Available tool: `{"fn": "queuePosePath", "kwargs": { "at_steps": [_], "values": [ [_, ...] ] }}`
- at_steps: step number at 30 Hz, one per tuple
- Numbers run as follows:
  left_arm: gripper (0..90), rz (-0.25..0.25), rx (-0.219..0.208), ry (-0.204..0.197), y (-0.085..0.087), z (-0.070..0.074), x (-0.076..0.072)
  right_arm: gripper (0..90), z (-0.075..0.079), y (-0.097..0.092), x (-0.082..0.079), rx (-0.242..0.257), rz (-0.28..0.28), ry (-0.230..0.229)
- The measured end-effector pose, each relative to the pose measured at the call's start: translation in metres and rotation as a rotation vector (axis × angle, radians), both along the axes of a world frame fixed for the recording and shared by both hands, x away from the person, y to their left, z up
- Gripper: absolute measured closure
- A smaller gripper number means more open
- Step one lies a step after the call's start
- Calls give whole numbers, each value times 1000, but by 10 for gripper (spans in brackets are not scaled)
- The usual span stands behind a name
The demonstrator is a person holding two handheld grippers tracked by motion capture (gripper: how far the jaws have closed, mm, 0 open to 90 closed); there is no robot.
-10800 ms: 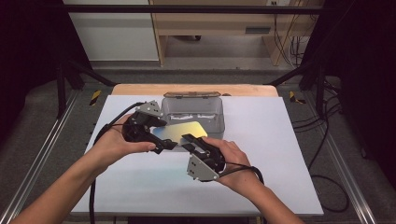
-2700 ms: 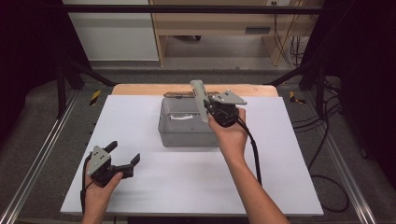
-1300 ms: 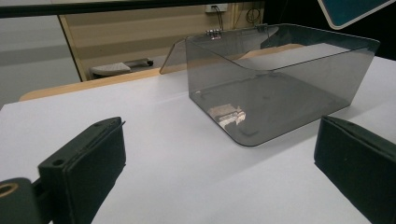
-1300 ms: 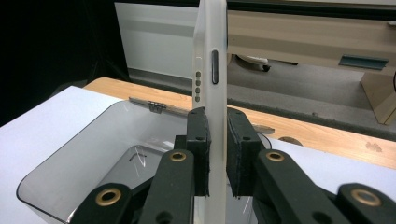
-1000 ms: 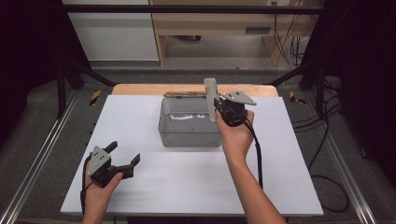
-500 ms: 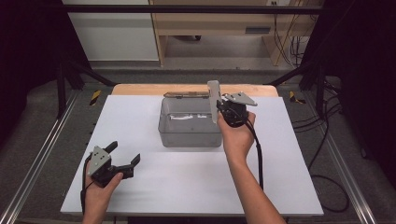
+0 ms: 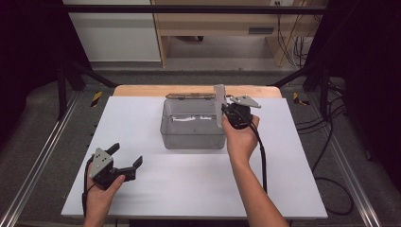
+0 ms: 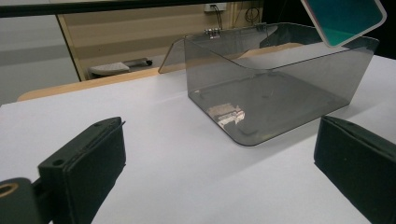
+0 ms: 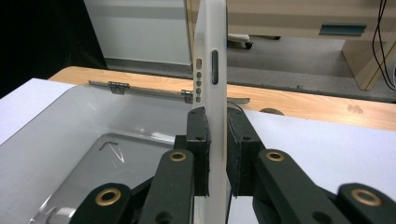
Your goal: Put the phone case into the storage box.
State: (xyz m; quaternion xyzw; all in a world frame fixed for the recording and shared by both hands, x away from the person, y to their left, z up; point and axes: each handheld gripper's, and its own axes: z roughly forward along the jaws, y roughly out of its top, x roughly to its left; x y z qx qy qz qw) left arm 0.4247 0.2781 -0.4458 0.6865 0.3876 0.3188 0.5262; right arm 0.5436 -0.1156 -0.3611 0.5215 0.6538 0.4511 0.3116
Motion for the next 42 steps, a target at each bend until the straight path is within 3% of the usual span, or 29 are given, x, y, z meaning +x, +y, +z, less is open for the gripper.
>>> {"fn": "queuePosePath", "kwargs": {
  "at_steps": [28,42],
  "values": [
    [24,-8,11,0,-2,0,0,809,-10,-2,6,15,-14,33],
    [24,-10,14,0,-2,0,0,809,-14,2,8,-2,-9,44]
  ]
}}
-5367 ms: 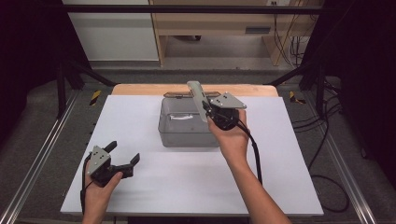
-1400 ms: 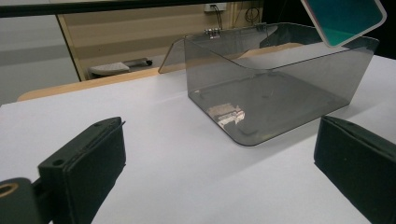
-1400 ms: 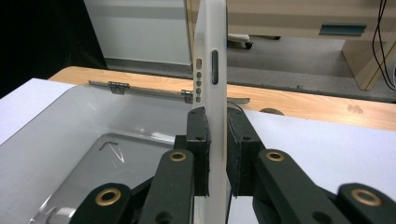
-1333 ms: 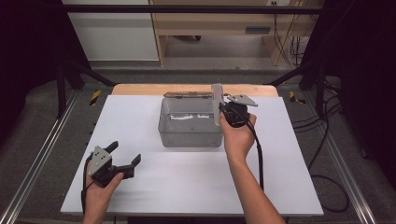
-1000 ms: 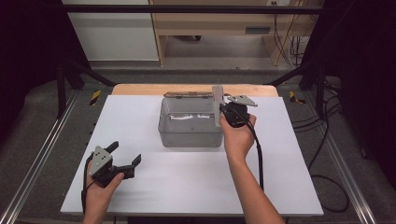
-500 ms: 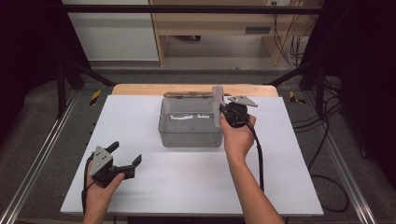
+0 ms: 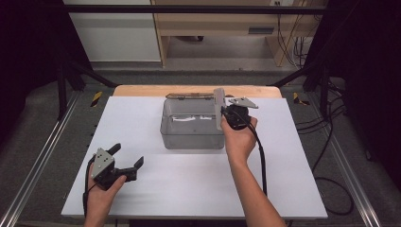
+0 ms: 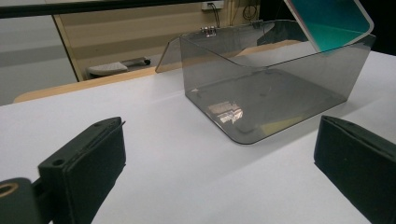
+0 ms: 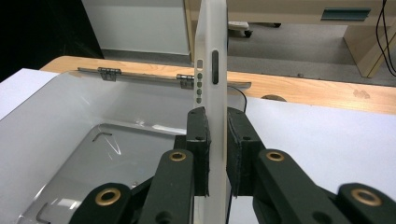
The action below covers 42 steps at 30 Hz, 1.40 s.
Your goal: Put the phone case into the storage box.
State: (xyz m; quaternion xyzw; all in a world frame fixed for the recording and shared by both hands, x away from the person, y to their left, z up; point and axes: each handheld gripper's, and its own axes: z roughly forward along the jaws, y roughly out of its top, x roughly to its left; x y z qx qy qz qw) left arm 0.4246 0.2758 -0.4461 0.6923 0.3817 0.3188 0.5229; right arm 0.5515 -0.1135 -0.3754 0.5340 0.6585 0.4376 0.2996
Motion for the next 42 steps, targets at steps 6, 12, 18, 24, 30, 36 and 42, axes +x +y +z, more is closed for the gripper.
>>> {"fn": "queuePosePath", "kwargs": {
  "at_steps": [6,12,18,24,30,36,42],
  "values": [
    [24,-2,0,0,0,0,0,809,-3,2,1,-11,4,12],
    [24,-3,3,0,-1,0,0,809,-7,3,2,-8,3,20],
    [24,-5,4,1,-1,0,0,809,-12,3,2,-6,4,29],
    [24,-5,6,0,-1,0,0,809,-14,3,2,-6,4,35],
    [24,-6,6,0,-2,0,0,809,-16,3,2,-1,3,43],
    [24,-6,7,1,-2,0,0,808,-19,2,3,9,4,54],
    [24,-7,7,1,-2,0,0,809,-19,3,2,4,5,56]
  ]
}}
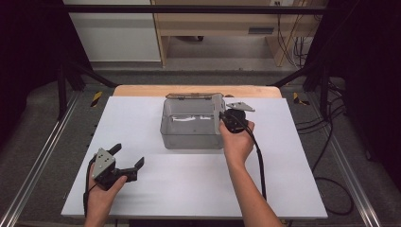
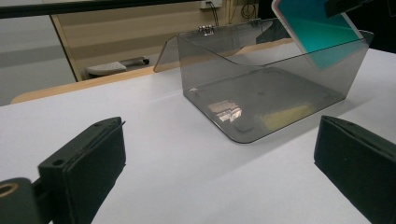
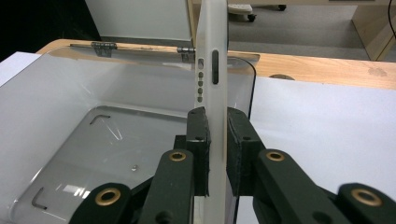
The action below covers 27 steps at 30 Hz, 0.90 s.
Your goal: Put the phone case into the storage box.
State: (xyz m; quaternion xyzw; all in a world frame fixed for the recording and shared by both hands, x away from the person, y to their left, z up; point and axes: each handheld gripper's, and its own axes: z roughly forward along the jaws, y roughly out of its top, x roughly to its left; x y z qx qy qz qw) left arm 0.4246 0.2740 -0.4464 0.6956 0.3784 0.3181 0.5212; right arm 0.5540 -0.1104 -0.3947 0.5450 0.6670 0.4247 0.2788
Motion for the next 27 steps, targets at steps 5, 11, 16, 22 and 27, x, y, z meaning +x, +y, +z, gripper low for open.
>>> {"fn": "queuePosePath", "kwargs": {
  "at_steps": [5,11,16,22,27],
  "values": [
    [24,0,0,0,0,0,0,808,0,1,0,-3,1,2],
    [24,0,0,-1,0,0,0,809,-1,1,0,-5,3,8],
    [24,0,1,-1,0,0,0,808,-2,1,1,-8,5,14],
    [24,0,1,0,0,0,0,809,-3,2,1,-9,7,21],
    [24,-1,1,-1,0,0,0,808,-3,2,1,-8,8,24]
  ]
}}
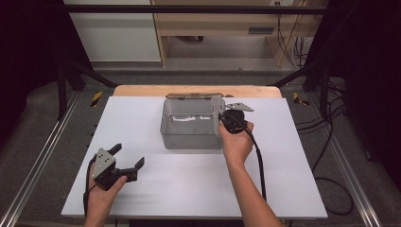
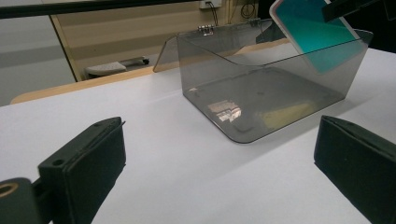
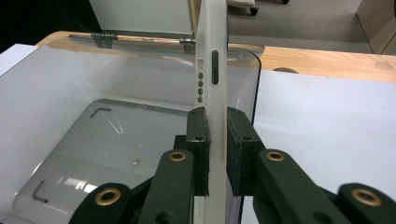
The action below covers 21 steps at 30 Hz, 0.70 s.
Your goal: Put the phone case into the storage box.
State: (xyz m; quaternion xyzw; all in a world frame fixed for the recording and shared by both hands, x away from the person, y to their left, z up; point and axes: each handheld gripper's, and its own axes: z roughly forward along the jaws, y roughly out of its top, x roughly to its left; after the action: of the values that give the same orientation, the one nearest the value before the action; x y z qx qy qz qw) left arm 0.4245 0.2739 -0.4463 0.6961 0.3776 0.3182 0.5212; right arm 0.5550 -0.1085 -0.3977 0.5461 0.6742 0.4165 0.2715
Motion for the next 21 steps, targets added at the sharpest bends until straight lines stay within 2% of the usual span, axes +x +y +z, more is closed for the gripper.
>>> {"fn": "queuePosePath", "kwargs": {
  "at_steps": [21],
  "values": [
    [24,-2,2,1,0,0,0,809,-4,2,1,-3,12,23]
  ]
}}
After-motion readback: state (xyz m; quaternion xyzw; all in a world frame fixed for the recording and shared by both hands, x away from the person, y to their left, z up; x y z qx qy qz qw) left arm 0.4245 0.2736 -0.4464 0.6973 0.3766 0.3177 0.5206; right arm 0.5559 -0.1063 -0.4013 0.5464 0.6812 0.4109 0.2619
